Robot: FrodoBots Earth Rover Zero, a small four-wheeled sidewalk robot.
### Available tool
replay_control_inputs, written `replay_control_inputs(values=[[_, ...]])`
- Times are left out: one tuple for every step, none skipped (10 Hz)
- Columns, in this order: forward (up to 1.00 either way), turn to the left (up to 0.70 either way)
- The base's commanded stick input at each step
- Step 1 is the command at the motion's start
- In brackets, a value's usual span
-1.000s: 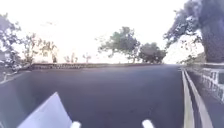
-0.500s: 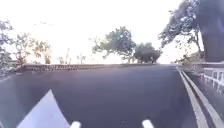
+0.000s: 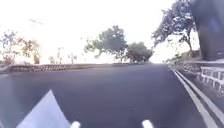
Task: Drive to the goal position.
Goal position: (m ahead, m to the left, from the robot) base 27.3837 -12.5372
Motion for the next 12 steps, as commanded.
replay_control_inputs(values=[[0.7,-0.35],[0.7,-0.35],[0.7,-0.35],[0.7,-0.35],[0.7,-0.35],[0.7,-0.35],[0.7,-0.35],[0.7,-0.35],[0.7,-0.35],[0.7,-0.35],[0.7,-0.35],[0.7,-0.35]])
